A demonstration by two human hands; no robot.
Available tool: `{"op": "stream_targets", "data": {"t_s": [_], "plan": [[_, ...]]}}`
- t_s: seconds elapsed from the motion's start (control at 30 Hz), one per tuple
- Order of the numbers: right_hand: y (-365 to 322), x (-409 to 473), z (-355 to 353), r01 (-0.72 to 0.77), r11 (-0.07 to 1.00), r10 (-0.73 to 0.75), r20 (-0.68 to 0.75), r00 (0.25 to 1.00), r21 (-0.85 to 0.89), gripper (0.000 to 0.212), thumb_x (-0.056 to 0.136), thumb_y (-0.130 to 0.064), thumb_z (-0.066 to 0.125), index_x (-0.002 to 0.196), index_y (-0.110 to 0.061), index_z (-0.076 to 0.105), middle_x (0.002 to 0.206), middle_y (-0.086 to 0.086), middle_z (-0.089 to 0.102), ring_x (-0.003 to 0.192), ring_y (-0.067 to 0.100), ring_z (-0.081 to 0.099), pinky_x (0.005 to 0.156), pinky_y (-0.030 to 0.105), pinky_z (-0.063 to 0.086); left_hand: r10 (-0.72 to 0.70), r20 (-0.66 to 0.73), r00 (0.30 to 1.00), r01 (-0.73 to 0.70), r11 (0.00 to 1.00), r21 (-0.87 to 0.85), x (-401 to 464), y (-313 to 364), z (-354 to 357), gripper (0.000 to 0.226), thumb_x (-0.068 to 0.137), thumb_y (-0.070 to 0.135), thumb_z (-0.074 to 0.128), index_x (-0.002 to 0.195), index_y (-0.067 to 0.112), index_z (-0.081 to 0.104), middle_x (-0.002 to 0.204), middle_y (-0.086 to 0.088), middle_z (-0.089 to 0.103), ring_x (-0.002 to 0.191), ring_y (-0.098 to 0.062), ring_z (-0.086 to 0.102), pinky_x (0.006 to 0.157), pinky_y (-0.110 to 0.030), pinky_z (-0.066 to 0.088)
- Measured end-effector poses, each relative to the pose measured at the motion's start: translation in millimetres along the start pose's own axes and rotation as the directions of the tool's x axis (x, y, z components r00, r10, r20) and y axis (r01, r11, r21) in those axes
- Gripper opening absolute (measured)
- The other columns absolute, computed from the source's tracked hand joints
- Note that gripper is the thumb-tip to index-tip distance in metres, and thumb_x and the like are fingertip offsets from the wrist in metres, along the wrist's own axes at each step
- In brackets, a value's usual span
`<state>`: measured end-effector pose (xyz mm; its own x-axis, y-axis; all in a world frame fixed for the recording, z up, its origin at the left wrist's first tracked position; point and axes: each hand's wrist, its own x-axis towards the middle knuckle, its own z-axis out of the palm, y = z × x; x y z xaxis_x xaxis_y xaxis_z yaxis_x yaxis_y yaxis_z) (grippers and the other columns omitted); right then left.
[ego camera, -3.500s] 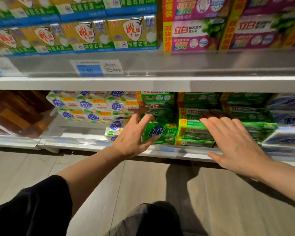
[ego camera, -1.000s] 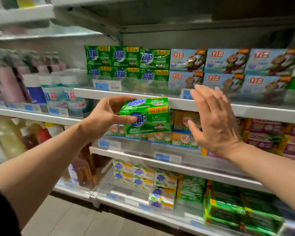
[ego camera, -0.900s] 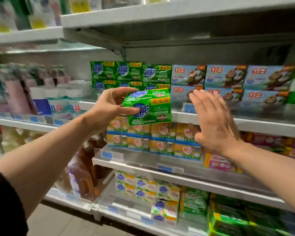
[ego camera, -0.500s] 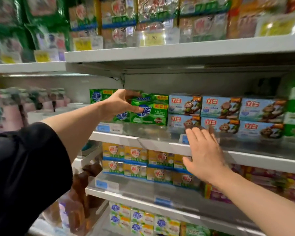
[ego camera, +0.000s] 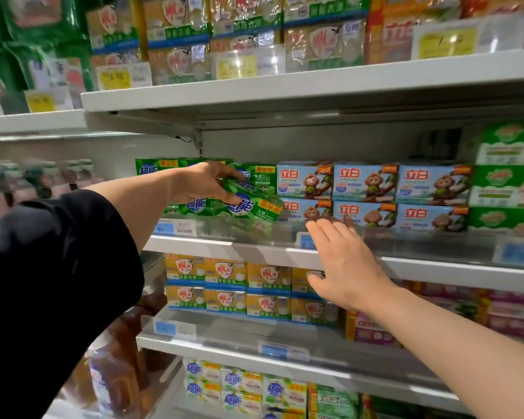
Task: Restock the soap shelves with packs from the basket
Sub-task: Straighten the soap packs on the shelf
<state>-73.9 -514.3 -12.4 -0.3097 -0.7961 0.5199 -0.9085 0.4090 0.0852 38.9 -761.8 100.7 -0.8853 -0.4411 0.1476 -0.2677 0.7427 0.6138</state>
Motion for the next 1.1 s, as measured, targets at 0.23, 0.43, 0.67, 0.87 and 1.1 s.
{"op": "stream_targets", "data": {"t_s": [0.23, 0.43, 0.67, 0.87, 1.1], "plan": [[-2.2, 0.0, -3.3, -0.014, 1.0, 0.014, 0.02, 1.0, 0.0, 0.085, 0.084, -0.038, 0.06, 0.151, -0.016, 0.012, 0.154, 0.0, 0.022, 0.142, 0.02, 0.018, 0.119, 0.036, 0.008, 0.095, -0.079, 0.992, -0.054, 0.911, 0.409, -3.9, 22.0, 6.5, 0.069, 0.078, 0.024, 0.079, 0.14, 0.021, 0.049, 0.13, -0.001, 0.055, 0.111, -0.02, 0.055, 0.101, -0.037, 0.045], [-2.6, 0.3, -0.2, -0.017, 1.0, 0.017, 0.011, 1.0, -0.013, 0.085, 0.084, -0.04, 0.06, 0.151, -0.015, 0.013, 0.152, 0.0, 0.023, 0.14, 0.02, 0.02, 0.12, 0.037, 0.01, 0.017, -0.011, 1.0, -0.014, 0.98, 0.197, -7.3, 4.3, 6.4, 0.066, 0.081, 0.018, 0.076, 0.14, 0.027, 0.048, 0.135, -0.002, 0.05, 0.112, -0.022, 0.057, 0.09, -0.028, 0.051], [-1.7, 0.7, 3.5, -0.019, 1.0, 0.019, -0.002, 1.0, -0.022, 0.086, 0.082, -0.039, 0.062, 0.15, -0.015, 0.015, 0.151, 0.0, 0.025, 0.139, 0.021, 0.022, 0.121, 0.039, 0.012, -0.12, 0.015, 0.993, 0.121, 0.992, -0.045, -5.8, -6.2, 13.9, 0.057, 0.083, -0.006, 0.062, 0.129, 0.027, 0.055, 0.122, -0.003, 0.055, 0.103, -0.02, 0.058, 0.085, -0.03, 0.053], [10.8, -9.3, -5.5, 0.037, 0.999, -0.037, 0.072, 0.997, 0.009, 0.092, 0.085, -0.043, 0.06, 0.153, -0.019, 0.003, 0.161, -0.002, 0.005, 0.148, 0.017, 0.004, 0.118, 0.033, -0.003, -0.019, -0.411, 0.911, 0.014, 1.0, -0.014, -28.2, -3.2, 64.5, 0.061, 0.082, -0.002, 0.061, 0.139, 0.016, 0.048, 0.133, -0.006, 0.054, 0.108, -0.019, 0.056, 0.09, -0.028, 0.049], [60.7, -114.6, -48.0, -0.131, 0.991, 0.135, 0.096, 0.986, -0.041, 0.081, 0.089, -0.041, 0.058, 0.153, -0.019, 0.014, 0.16, 0.0, 0.014, 0.148, 0.015, 0.01, 0.119, 0.036, -0.005, 0.184, -0.755, 0.629, -0.3, 0.954, -0.017, -99.3, 57.0, 221.6, 0.041, 0.077, 0.003, 0.066, 0.116, 0.013, 0.059, 0.119, -0.003, 0.054, 0.11, -0.017, 0.05, 0.091, -0.02, 0.038]]}}
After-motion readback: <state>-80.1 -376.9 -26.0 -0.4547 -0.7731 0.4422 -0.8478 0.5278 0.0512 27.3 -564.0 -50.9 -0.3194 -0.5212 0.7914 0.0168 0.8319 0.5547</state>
